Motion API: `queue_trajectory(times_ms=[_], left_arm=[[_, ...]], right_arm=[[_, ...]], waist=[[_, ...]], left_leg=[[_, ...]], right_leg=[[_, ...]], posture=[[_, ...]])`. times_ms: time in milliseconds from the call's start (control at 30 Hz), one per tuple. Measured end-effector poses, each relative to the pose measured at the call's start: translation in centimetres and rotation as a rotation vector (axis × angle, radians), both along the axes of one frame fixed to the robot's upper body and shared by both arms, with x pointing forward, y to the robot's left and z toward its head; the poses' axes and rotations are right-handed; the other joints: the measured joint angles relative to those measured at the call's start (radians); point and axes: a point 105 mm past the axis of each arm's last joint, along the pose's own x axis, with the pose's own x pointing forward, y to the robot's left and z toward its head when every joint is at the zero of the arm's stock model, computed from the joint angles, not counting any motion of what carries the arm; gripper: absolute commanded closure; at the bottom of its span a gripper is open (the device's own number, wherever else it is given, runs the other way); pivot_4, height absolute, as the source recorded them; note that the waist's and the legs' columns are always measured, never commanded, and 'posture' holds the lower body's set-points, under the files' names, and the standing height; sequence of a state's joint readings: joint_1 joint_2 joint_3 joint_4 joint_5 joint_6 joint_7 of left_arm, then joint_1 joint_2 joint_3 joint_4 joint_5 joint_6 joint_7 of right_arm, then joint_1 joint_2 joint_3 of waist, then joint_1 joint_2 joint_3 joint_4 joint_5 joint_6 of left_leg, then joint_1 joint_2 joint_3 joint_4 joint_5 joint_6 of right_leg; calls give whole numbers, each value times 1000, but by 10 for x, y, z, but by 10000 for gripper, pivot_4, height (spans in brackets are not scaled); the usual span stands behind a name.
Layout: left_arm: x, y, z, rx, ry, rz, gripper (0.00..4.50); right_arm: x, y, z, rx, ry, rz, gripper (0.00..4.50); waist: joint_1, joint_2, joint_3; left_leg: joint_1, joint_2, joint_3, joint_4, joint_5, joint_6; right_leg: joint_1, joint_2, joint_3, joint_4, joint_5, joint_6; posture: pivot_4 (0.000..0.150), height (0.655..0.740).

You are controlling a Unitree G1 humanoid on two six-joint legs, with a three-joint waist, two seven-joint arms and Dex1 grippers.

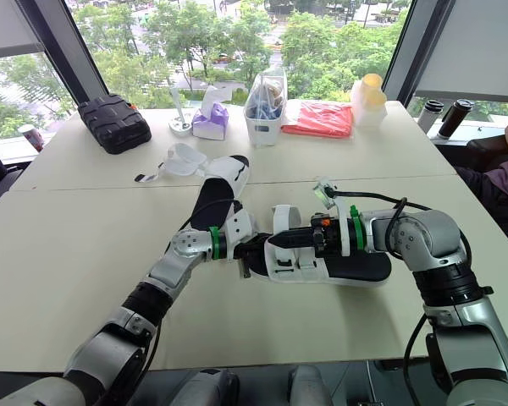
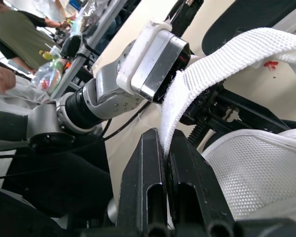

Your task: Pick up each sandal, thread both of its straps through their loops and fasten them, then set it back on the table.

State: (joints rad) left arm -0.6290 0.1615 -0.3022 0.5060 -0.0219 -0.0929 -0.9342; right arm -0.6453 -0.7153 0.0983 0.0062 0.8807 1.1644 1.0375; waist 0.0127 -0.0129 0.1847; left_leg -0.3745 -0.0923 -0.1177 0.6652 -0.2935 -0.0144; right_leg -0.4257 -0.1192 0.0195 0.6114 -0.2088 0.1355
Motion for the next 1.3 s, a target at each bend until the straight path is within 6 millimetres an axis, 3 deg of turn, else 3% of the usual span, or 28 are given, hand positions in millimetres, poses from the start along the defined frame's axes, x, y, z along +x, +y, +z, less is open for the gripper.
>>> queue_trajectory(times_ms=[433,667,1033,1133,1300], left_arm=[[0,1,0,3,7,6,45000],[-1,-1,1,-2,5,5,45000],[0,-1,-1,4,6,10,45000],[0,-2,-1,3,7,9,45000],[-1,-3,-2,0,11,3,45000]], right_arm=[[7,0,-17,-48,-67,-15,44351],[2,-7,-35,-252,-246,53,44351],[9,-7,-36,-351,-453,83,44351],[4,-8,-36,-338,-451,92,35956],[-9,-7,-32,-256,-397,73,10387]], waist=[[-1,0,0],[2,-1,-2],[1,-4,-8],[2,-4,-8],[3,-4,-8]], left_leg=[[1,0,0,0,0,0],[1,0,0,0,0,0],[1,0,0,0,0,-1],[1,0,0,0,0,-1],[1,0,-1,0,0,-1]], right_leg=[[0,0,0,0,0,0],[1,0,0,0,0,0],[1,0,0,0,0,0],[1,0,0,0,0,0],[1,0,0,0,0,0]], posture=[[1500,7400],[1500,7400],[1500,7400],[1500,7400],[1500,7400]])
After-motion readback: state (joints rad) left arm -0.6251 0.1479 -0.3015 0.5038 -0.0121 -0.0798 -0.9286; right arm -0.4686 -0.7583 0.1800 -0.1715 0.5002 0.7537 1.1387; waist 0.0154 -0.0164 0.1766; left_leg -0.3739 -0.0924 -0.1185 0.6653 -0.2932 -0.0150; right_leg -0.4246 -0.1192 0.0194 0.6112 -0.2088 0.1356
